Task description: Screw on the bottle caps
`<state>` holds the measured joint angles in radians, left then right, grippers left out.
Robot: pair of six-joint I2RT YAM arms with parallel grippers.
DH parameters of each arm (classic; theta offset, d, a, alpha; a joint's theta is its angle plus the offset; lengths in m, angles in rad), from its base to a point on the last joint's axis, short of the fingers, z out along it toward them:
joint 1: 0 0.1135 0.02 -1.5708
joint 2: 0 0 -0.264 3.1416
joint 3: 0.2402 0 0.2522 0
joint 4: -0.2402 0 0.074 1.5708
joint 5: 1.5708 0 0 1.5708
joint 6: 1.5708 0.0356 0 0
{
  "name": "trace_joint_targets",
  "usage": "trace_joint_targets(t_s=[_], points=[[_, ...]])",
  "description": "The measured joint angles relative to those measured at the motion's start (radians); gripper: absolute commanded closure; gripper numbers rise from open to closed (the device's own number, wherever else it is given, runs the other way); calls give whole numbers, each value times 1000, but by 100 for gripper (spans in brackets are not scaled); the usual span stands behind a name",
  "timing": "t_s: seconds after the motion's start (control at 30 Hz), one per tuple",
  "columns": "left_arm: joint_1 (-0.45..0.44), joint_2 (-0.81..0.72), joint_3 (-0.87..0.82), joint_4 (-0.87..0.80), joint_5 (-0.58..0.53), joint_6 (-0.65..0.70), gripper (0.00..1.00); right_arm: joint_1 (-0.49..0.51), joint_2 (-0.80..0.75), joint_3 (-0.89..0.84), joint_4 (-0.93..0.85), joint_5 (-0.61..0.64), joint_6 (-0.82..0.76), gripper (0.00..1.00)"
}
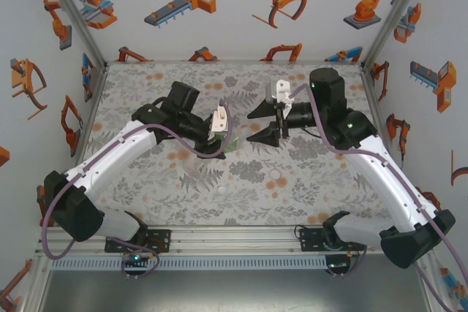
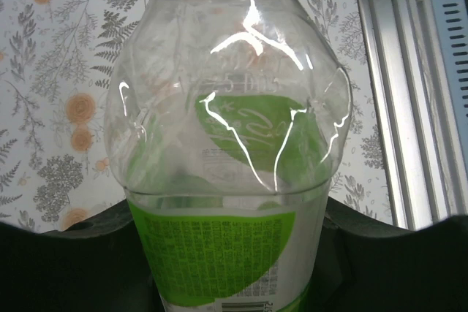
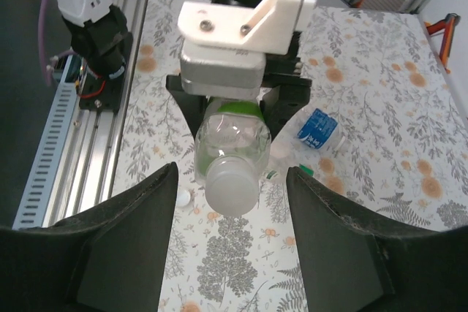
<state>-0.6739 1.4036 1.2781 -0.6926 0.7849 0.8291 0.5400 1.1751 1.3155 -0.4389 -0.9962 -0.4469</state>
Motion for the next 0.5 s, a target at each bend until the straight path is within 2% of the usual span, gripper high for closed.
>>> trace_joint_targets(t_s=[0.5], points=[[0,17,19,-51,28,5,100,23,5,-40,-29,18,-71,59]])
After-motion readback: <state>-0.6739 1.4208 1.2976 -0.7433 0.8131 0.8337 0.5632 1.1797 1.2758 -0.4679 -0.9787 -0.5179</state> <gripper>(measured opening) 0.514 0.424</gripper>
